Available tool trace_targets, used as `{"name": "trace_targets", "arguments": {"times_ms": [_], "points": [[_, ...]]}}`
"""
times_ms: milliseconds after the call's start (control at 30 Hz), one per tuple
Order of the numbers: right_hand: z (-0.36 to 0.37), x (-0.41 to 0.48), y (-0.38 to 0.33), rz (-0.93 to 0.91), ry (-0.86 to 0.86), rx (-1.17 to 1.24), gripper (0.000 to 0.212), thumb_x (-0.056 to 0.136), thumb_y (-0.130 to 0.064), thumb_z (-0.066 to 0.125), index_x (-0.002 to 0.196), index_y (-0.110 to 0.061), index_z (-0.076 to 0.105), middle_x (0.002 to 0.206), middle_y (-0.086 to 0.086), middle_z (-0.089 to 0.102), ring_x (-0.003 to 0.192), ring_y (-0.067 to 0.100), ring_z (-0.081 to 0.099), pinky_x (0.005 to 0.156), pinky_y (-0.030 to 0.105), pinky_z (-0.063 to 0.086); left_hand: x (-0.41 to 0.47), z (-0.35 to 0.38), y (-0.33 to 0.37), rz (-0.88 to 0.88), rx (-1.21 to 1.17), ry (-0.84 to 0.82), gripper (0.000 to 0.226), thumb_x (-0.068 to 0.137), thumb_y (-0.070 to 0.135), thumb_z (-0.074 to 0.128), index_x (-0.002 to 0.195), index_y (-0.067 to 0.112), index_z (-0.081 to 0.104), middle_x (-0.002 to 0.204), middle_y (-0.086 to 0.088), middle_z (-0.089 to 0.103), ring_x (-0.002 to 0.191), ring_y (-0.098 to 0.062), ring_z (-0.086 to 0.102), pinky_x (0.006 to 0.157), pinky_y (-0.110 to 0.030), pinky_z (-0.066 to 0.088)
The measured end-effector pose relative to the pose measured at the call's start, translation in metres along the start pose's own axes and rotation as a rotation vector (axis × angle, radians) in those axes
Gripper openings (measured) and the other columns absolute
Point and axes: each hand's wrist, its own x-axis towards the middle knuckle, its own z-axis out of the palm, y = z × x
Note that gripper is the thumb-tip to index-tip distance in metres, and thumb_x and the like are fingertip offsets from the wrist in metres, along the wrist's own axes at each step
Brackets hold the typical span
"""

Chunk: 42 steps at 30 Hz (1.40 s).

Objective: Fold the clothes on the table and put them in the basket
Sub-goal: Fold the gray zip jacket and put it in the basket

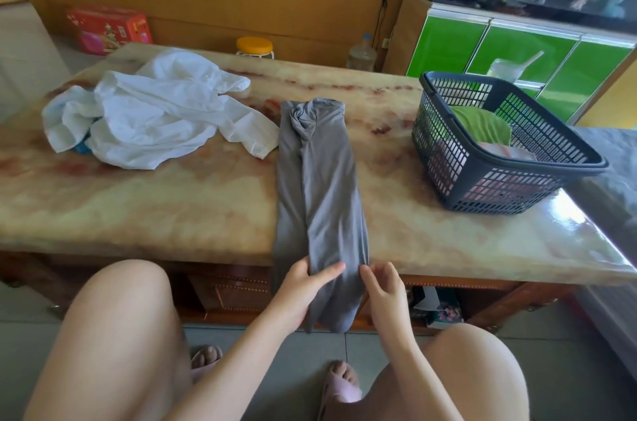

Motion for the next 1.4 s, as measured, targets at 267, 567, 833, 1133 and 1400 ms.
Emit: {"name": "trace_targets", "arguments": {"times_ms": [267,567,833,1133,1400], "points": [[-0.006,-0.005,-0.010,0.040,0.000,0.111,0.025,0.087,-0.031,0.066,0.091,-0.009,0.055,0.084,0.010,0.061,0.077,0.019,0.058,0.067,0.034,0.047,-0.005,-0.001,0.011,-0.251,-0.391,-0.092,0.036,0.096,0.032,0.050,0.120,0.007,0.061,0.111,-0.014,0.069,0.104,-0.028,0.065,0.088,-0.040,0.050],[-0.007,-0.001,-0.006,0.309,-0.257,0.112,0.036,0.078,-0.031,0.075,0.107,-0.011,0.068,0.097,0.000,0.074,0.095,0.017,0.069,0.085,0.034,0.055,-0.007,-0.013,-0.012,-0.006,0.111,-0.012,0.024,0.095,0.020,0.054,0.116,0.014,0.063,0.102,0.000,0.072,0.095,-0.014,0.067,0.083,-0.027,0.052],[-0.002,-0.002,-0.001,0.280,-0.222,0.000,0.038,0.071,-0.025,0.083,0.103,-0.015,0.066,0.099,0.001,0.072,0.093,0.019,0.068,0.086,0.040,0.055,-0.011,-0.038,-0.028,0.095,0.246,0.067,0.014,0.096,0.020,0.053,0.099,0.018,0.067,0.094,0.001,0.073,0.087,-0.009,0.068,0.072,-0.018,0.051],[-0.004,-0.010,0.001,0.177,-0.195,-0.089,0.048,0.071,-0.018,0.083,0.105,-0.015,0.050,0.101,-0.001,0.065,0.089,0.011,0.065,0.067,0.022,0.054,-0.009,-0.059,-0.048,0.275,0.555,0.405,0.030,0.053,0.063,0.069,0.070,0.038,0.066,0.113,0.004,0.040,0.111,-0.006,0.035,0.099,-0.025,0.027],[-0.014,-0.022,-0.001,0.058,-0.313,-0.153,0.084,0.072,-0.007,0.081,0.127,-0.031,0.022,0.118,-0.006,0.052,0.100,-0.001,0.057,0.072,0.015,0.052,-0.024,-0.063,-0.039,0.191,0.431,0.037,0.043,0.068,0.041,0.078,0.097,0.021,0.053,0.101,0.005,0.064,0.099,-0.006,0.060,0.090,-0.033,0.049]]}}
